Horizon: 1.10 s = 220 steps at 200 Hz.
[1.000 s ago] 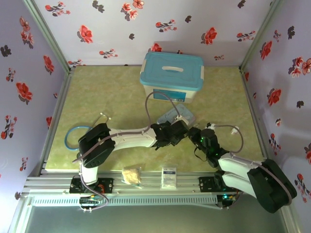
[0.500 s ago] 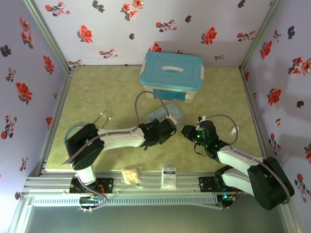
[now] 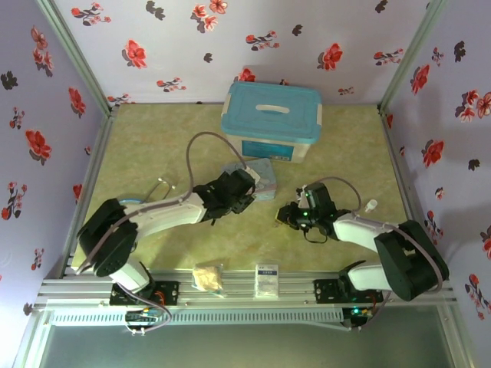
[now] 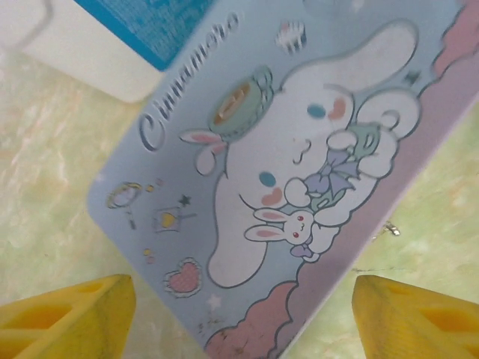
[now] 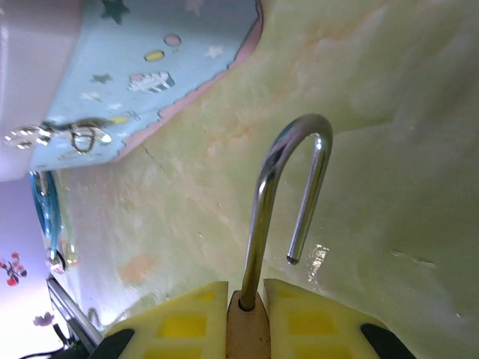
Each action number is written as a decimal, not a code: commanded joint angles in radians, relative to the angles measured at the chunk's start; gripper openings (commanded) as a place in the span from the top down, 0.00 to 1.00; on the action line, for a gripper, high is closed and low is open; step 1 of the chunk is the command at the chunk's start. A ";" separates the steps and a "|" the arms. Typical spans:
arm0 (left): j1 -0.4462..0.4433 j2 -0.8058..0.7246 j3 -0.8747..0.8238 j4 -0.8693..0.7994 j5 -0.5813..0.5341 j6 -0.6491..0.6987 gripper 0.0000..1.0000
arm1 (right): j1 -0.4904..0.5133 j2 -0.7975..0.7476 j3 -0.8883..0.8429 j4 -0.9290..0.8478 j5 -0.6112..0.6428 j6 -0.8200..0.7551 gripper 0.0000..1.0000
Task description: Unlock a padlock with a key
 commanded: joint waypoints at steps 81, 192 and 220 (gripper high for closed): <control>0.094 -0.283 -0.146 0.022 0.168 -0.280 0.20 | -0.046 0.097 0.075 -0.345 -0.041 -0.155 0.90; 0.097 -0.336 -0.261 0.121 0.189 -0.372 0.19 | -0.050 0.082 0.205 -0.625 0.172 -0.258 0.69; 0.100 -0.350 -0.257 0.118 0.189 -0.372 0.18 | -0.048 0.073 0.224 -0.629 0.194 -0.267 0.67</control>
